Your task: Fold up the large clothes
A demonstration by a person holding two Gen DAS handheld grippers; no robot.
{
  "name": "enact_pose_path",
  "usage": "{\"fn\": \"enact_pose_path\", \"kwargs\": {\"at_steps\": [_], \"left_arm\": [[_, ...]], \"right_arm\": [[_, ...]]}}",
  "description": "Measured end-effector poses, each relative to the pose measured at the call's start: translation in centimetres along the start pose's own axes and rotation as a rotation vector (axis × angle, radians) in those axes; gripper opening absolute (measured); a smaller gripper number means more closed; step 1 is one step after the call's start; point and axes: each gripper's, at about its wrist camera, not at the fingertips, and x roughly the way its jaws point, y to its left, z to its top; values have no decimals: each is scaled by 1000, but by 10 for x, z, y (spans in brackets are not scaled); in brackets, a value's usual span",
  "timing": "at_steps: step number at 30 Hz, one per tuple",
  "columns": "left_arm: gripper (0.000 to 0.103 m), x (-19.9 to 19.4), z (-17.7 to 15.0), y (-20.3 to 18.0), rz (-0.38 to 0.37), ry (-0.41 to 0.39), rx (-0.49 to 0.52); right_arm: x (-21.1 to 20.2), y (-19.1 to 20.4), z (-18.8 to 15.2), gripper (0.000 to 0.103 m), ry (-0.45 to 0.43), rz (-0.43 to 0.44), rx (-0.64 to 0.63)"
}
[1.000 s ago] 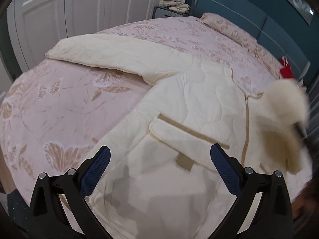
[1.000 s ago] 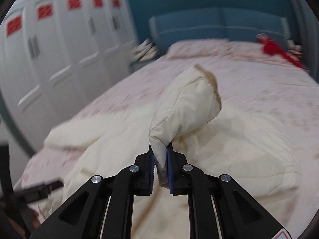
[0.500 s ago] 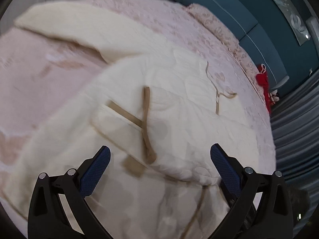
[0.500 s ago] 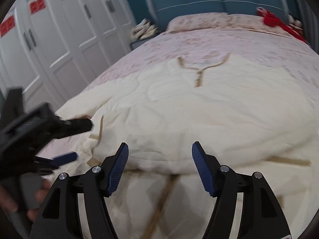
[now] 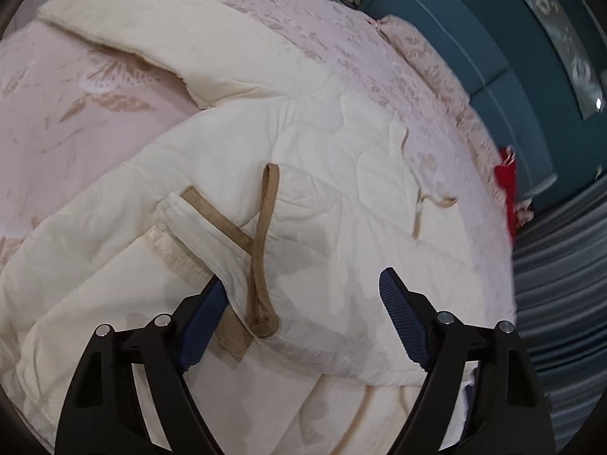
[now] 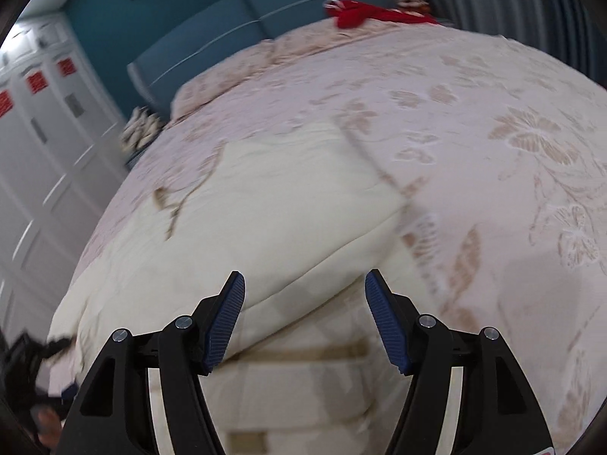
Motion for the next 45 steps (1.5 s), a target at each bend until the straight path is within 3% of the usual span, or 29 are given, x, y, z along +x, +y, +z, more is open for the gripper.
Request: {"fn": "enact_pose_path", "kwargs": {"at_steps": [4, 8, 11, 13, 16, 18, 20, 22, 23, 24, 25, 28, 30, 32, 35, 37, 42, 45], "left_arm": [[62, 2, -1, -10, 63, -16, 48], [62, -15, -9, -12, 129, -72, 43], [66, -30, -13, -12, 124, -144, 33], [72, -23, -12, -15, 89, -108, 45], [72, -1, -8, -12, 63, -28, 23], [69, 6, -7, -12, 51, -19, 14], [56, 8, -5, -13, 27, -23, 13], [14, 12, -2, -18, 7, -18, 50], [7, 14, 2, -20, -10, -9, 69], [6, 13, 4, -21, -34, -9, 77], [5, 9, 9, -24, -45, -30, 89], [5, -12, 25, -33, -43, -127, 143], [5, -21, 32, -35, -25, -175, 171], [5, -12, 31, -33, 40, -176, 206], [5, 31, 16, -23, 181, -102, 284], [6, 45, 8, -15, 201, -79, 293], [6, 53, -4, -17, 253, -128, 375], [8, 51, -6, -14, 246, -150, 379]], "right_arm": [[17, -17, 9, 61, 15, 9, 68], [26, -13, 14, 61, 18, 11, 87], [24, -7, 12, 61, 10, 14, 70], [21, -5, 11, 61, 7, 15, 56], [19, -5, 11, 61, 4, 20, 53], [19, -6, 12, 61, 1, 21, 60], [18, -7, 14, 61, -5, 24, 64], [20, -6, 16, 56, -6, 25, 63], [21, -6, 16, 43, -5, 28, 60], [25, -2, 19, 33, 14, 29, 40], [29, 0, 21, 15, 34, 32, 22], [17, 15, 30, 10, -3, 62, -22], [-5, 32, 34, 10, -91, 89, -72], [-3, 40, 29, 9, -98, 71, -120], [42, 36, 6, 9, 52, -39, -157], [51, 26, -1, 9, 76, -37, -121], [57, 27, -2, 10, 113, -47, -125], [29, 27, -3, 25, 45, -100, -88]]}}
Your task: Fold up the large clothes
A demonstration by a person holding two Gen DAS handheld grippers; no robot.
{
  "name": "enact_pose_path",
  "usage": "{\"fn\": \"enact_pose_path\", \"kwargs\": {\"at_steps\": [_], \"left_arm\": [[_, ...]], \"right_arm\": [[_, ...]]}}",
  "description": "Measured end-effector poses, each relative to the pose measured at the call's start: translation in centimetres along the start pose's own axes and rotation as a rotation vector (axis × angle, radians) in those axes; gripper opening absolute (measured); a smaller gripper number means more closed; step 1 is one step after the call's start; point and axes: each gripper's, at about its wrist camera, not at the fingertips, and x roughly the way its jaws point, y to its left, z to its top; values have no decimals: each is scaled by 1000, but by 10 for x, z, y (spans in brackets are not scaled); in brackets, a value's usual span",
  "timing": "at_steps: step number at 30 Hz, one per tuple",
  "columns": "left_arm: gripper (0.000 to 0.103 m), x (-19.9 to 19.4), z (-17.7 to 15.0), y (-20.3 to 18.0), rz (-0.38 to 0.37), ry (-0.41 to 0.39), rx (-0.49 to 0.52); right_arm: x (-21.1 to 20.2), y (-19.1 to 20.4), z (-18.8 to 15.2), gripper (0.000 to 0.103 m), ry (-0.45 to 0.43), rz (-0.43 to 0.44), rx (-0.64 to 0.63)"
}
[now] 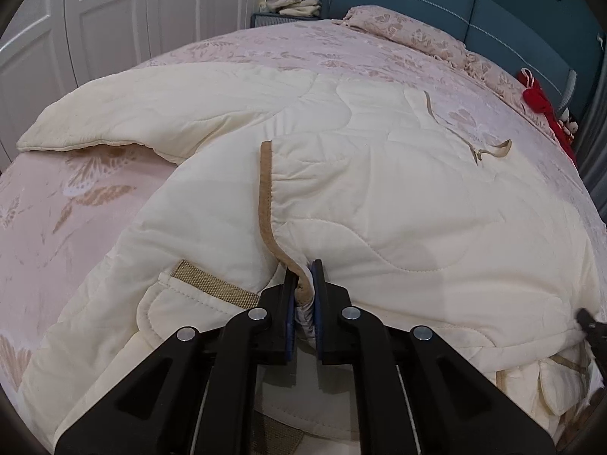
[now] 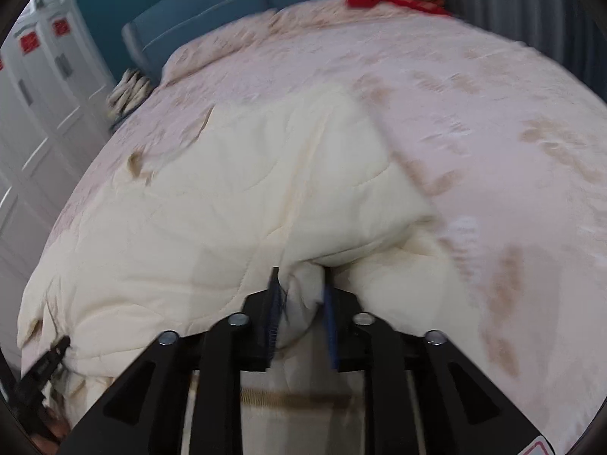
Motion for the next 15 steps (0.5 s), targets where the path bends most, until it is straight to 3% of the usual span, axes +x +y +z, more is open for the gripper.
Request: {"fn": "enact_pose_path", "kwargs": {"at_steps": [3, 5, 6, 8, 10, 15], "left_arm": [[9, -1, -2, 1, -9, -18, -5], [9, -1, -3, -3, 0, -29, 5], [8, 0, -3, -6, 7, -32, 12], [8, -1, -4, -7, 19, -36, 23], [9, -1, -5, -5, 13, -38, 19], [9, 0, -6, -1, -14, -49, 2]], "right_arm": [[-44, 12, -12, 29, -125, -63, 2], [-59, 37, -20, 26, -139, 6, -71], [-62, 59, -26, 25, -131, 46, -142], [-60, 103, -40, 15, -103, 128, -290], [-47, 129, -53, 6, -62, 157, -370], [-7, 140, -78, 2, 65, 163, -352]]}}
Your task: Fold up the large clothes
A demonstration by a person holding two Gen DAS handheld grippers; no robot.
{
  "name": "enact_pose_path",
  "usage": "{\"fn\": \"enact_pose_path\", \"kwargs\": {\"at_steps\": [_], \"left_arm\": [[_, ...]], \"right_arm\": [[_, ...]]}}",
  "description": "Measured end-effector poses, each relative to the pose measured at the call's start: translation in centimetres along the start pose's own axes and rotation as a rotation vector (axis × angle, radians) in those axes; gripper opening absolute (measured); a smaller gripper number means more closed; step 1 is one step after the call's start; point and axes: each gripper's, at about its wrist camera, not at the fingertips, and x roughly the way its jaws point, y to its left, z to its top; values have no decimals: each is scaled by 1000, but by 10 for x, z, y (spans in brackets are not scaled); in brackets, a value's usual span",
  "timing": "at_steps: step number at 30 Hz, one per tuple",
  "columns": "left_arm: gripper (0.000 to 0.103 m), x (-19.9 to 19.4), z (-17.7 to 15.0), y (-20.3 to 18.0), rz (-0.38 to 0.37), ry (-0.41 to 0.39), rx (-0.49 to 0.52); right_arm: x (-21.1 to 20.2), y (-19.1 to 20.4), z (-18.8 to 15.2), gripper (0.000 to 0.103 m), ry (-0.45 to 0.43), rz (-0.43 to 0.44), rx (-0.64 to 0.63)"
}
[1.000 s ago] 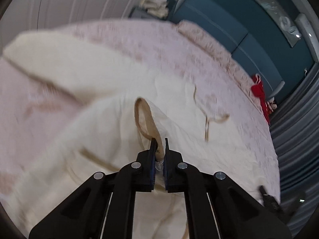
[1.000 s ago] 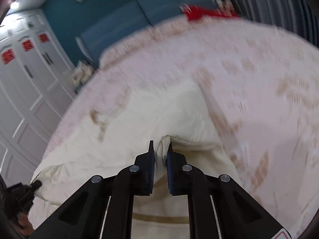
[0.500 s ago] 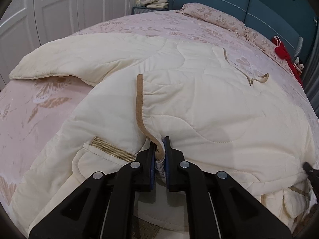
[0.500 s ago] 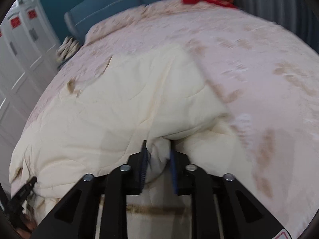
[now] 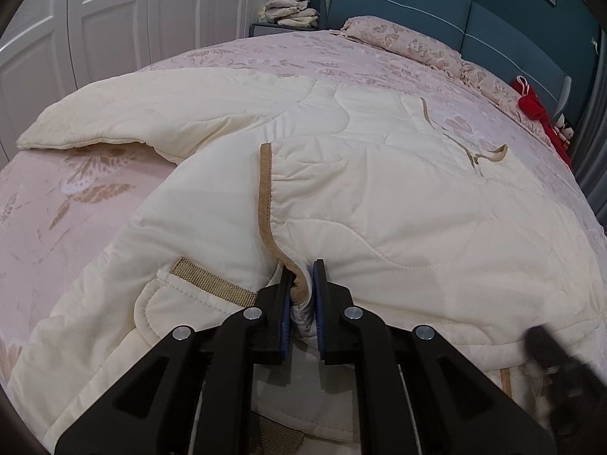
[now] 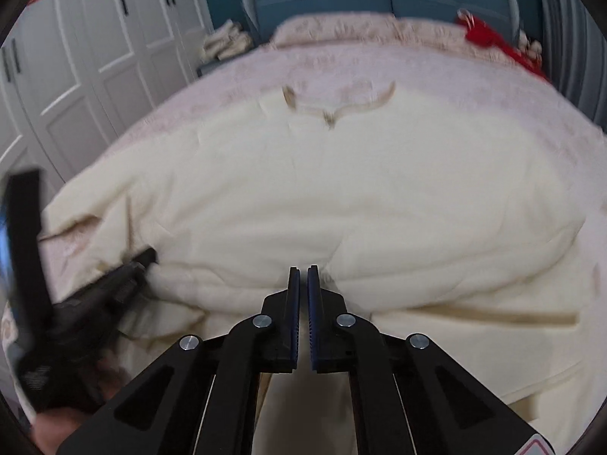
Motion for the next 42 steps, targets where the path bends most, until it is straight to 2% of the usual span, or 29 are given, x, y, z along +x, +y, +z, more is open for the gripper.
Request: {"fn": "enact_pose_path", "kwargs": {"at_steps": [4, 8, 11, 13, 14, 16, 17, 19, 22, 25, 29, 31, 32, 35, 38, 39, 40, 42], "left_arm": [[11, 1, -2, -2, 6, -11, 9], [12, 0, -2, -2, 7, -15, 12], [15, -3, 1, 5, -42, -10, -29], [28, -11, 7, 18, -88, -12, -97], [31, -21, 11, 29, -86, -22, -138], [48, -39, 22, 53, -67, -68, -191], [54, -50, 31, 72, -52, -100, -225], [74, -62, 47, 109, -9, -133, -280], [81, -62, 77, 195, 76, -148, -404], [82, -48, 97, 278, 158, -143, -546], [82, -23, 102, 368, 221, -110, -773], [82, -16, 95, 398, 203, -130, -892], [82, -16, 94, 406, 192, -172, -927], [77, -9, 104, 401, 193, -193, -910], [44, 5, 111, 384, 140, -176, -867], [24, 8, 113, 380, 122, -163, -851], [10, 14, 117, 371, 108, -137, -823], [5, 12, 122, 352, 105, -146, -767]], "right_arm": [[13, -4, -7, 0, 23, 3, 20], [17, -2, -11, 0, 7, -9, 3], [21, -2, -9, 0, 5, -5, 8], [21, -5, -8, 0, 8, 6, 18], [22, -6, -8, 0, 9, 8, 21], [21, -5, -8, 0, 8, 3, 18], [21, -4, -8, 0, 7, -5, 12], [20, 0, -8, 0, 3, -20, 0], [19, 4, -8, 0, -2, -48, -21], [19, 9, -9, 0, -5, -78, -44], [18, 10, -10, 0, -9, -91, -55], [18, 10, -9, 0, -9, -90, -55], [18, 10, -9, 0, -9, -92, -57], [18, 10, -10, 0, -11, -99, -62], [18, 11, -10, 0, -12, -107, -67], [18, 11, -10, 0, -12, -107, -67], [18, 11, -10, 0, -13, -107, -67], [18, 11, -10, 0, -13, -106, -66]]}}
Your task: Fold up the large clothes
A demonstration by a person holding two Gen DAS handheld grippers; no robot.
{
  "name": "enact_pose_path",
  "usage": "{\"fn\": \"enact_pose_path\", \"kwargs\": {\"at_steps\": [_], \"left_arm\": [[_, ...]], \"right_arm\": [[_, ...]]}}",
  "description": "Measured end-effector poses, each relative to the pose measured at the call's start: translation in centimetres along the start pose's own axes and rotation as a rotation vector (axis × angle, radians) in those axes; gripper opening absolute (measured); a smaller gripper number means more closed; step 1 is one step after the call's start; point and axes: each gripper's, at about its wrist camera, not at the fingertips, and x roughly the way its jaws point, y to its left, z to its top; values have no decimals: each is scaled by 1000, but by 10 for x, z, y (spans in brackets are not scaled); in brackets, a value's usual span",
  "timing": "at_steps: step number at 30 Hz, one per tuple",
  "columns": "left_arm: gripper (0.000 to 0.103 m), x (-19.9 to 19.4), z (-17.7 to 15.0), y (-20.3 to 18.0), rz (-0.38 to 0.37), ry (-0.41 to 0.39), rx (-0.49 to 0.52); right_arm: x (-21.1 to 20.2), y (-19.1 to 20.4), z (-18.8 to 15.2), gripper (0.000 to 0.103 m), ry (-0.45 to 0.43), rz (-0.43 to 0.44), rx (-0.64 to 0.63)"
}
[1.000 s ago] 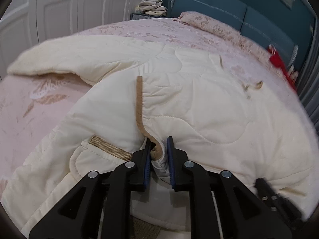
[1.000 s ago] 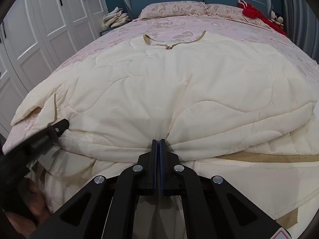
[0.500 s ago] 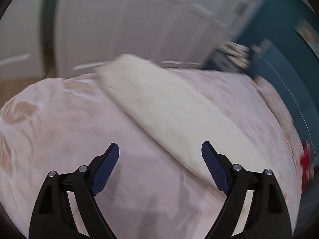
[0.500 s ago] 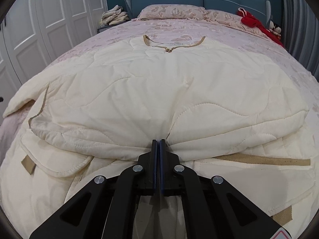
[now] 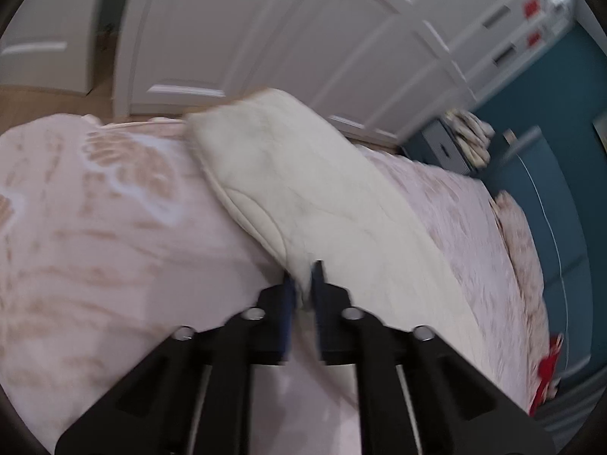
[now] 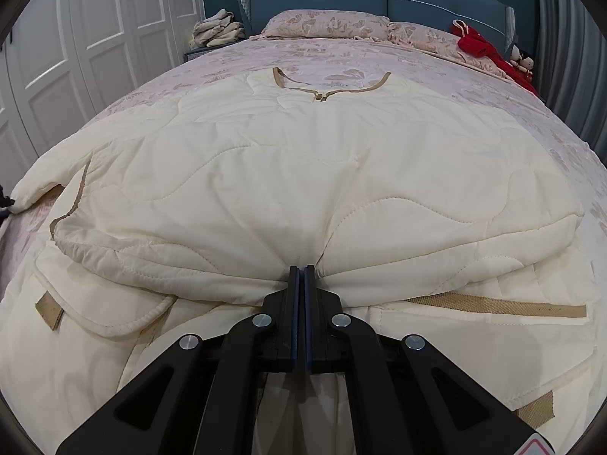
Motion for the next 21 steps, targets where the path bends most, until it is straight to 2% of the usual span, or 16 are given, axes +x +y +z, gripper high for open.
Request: {"fn": "enact_pose_path", "kwargs": {"at_steps": [1, 4, 6, 9, 11, 13, 14, 15, 16, 17, 18, 20, 21], "left_arm": [[5, -7, -5, -7, -4, -15, 27], [4, -44, -26, -59, -61, -94, 163], [3, -80, -51, -107, -161, -141, 256], [4, -127, -110, -175, -323, -151, 405], [4, -145, -161, -214, -426, -86, 487], [4, -153, -203, -238, -478, -30, 573], [6, -154, -235, -251, -510, 27, 657], [9, -151, -265, -260, -542, 122, 748], [13, -144, -293, -263, -555, 228, 825], [15, -139, -310, -263, -541, 281, 873], [17, -137, -327, -257, -514, 307, 926], [25, -141, -344, -238, -483, 283, 977], [36, -145, -345, -229, -481, 267, 979]], "right_arm": [[0, 0, 0, 0, -1, 1, 1], [0, -1, 0, 0, -1, 5, 5], [-1, -2, 0, 0, -1, 11, 10], [-2, -2, 2, 0, 1, 17, 15], [-4, -3, 2, 0, 1, 22, 19], [-7, -4, 3, 1, 0, 34, 27], [-11, -7, 4, 3, -1, 48, 41], [-16, -11, 4, 8, -3, 65, 64], [-24, -16, 2, 22, -9, 82, 95], [-35, -24, -3, 40, -24, 104, 143], [-44, -31, -8, 46, -41, 115, 172], [-68, -48, -21, 49, -84, 99, 211], [-74, -53, -24, 50, -89, 92, 214]]}}
